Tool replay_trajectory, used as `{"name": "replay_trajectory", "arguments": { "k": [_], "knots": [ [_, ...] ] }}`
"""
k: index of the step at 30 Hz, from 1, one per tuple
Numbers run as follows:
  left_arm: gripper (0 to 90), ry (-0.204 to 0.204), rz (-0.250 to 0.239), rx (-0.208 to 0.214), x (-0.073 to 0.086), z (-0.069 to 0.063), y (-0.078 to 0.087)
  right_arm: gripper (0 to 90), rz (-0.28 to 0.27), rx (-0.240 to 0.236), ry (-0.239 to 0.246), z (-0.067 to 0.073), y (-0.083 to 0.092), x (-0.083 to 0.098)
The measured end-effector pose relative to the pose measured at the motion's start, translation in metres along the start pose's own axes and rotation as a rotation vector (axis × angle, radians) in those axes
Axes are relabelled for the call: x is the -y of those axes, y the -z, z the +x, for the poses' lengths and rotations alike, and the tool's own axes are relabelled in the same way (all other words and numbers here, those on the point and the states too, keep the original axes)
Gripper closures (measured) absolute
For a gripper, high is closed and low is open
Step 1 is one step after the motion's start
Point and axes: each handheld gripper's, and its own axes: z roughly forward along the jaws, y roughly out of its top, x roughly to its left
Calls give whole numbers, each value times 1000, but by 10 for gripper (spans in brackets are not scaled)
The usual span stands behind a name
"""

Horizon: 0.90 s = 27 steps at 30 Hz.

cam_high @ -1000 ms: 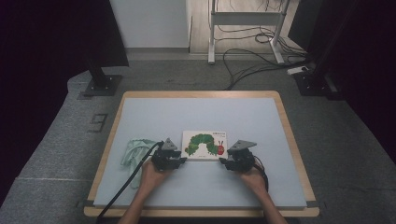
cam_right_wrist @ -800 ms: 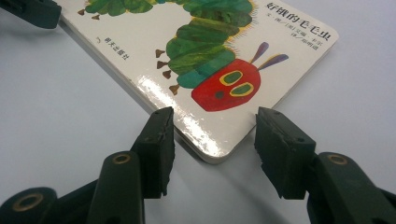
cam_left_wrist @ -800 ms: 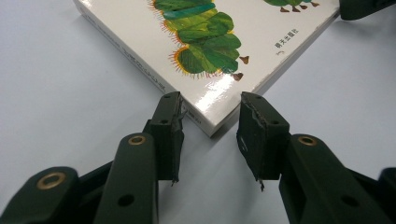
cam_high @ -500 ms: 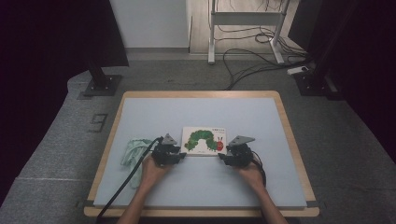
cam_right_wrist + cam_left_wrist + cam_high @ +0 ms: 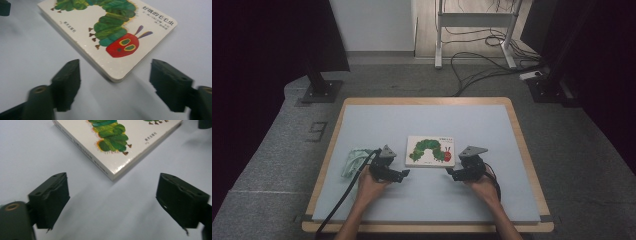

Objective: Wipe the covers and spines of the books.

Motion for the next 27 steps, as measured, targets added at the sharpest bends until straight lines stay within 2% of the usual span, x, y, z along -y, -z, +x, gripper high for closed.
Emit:
{"name": "replay_trajectory", "arguments": {
  "k": [1, 2, 5, 8, 9, 12, 17, 20, 24, 27],
  "knots": [
    [50, 0, 0, 0, 0, 0, 0, 198, 0, 0, 0, 0, 0, 0],
    [36, -1, 0, 1, 1, -1, 2, 140, -1, -3, 9, 1, 4, 0],
    [0, -15, -7, 1, 4, -8, 14, 124, -6, -2, 9, 3, 12, 0],
    [0, -21, -13, 4, 6, -10, 20, 97, -2, 6, 15, 4, 18, 0],
    [0, -24, -21, 10, 7, -12, 26, 45, -6, 4, 24, 5, 24, 1],
    [0, -39, -34, 8, 10, -16, 34, 7, -5, 13, 37, 7, 33, 3],
    [0, -66, -39, -1, 17, -21, 43, 0, -9, 25, 42, 7, 46, 11],
    [0, -76, -33, -3, 26, -23, 48, 0, -14, 34, 36, 5, 56, 18],
    [0, -74, -36, -2, 34, -24, 50, 0, -21, 44, 28, 2, 64, 26],
    [0, -89, -27, -5, 41, -27, 47, 0, -15, 61, 5, -1, 72, 39]
  ]
}}
